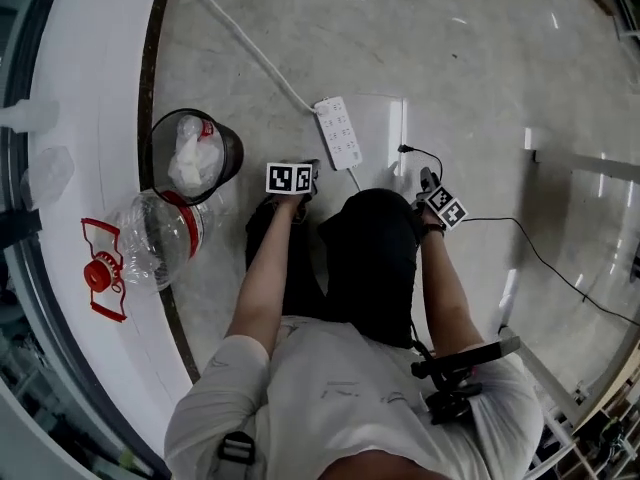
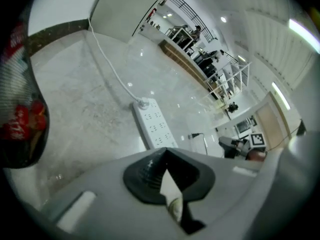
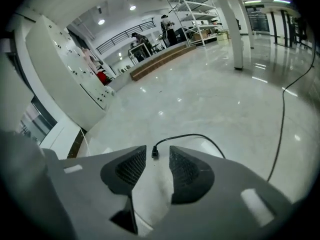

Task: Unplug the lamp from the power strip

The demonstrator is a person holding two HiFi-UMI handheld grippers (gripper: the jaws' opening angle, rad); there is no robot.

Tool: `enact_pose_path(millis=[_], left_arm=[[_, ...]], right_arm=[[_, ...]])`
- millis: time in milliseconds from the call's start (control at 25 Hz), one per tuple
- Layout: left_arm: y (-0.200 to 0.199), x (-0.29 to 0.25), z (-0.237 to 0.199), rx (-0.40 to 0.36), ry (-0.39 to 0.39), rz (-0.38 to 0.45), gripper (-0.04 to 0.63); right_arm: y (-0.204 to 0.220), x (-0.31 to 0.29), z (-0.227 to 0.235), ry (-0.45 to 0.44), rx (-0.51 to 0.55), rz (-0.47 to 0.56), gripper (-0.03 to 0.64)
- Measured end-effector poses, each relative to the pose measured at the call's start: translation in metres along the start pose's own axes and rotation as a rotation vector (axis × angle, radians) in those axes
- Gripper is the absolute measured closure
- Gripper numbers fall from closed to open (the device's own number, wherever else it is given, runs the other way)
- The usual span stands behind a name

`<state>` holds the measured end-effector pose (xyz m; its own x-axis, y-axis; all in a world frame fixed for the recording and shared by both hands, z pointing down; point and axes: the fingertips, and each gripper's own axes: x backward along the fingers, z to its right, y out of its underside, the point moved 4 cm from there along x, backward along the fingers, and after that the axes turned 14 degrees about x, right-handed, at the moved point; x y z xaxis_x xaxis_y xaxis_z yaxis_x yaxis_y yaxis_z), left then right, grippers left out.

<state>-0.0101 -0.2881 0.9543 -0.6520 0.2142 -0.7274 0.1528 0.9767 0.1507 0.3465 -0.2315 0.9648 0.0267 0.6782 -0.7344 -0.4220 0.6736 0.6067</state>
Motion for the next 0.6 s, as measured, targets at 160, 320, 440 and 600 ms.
enact_pose_path(millis=[160,320,440,600], left_arm=[[-0.010,0.076,0.048,-0.023,0.042,0.036,0.594],[-0.013,0.178,0.118,-0.155,0.015,0.128,0.594],[-0.006,0.257,0.165,-0.254,-0.001,0.189,0.594],[0.001,0.361,0.234,-0.287,-0.002,0.277,0.594]], right_arm=[[-0.035,0.088,-0.037,-0.033,0.021,0.029,0.494],[-0.088,0.185,-0.093,-0.005,0.332,0.017,0.579],[-0.124,0.253,-0.144,-0.016,0.444,0.053,0.606],[-0.165,0.352,-0.226,-0.119,0.527,0.100,0.609]])
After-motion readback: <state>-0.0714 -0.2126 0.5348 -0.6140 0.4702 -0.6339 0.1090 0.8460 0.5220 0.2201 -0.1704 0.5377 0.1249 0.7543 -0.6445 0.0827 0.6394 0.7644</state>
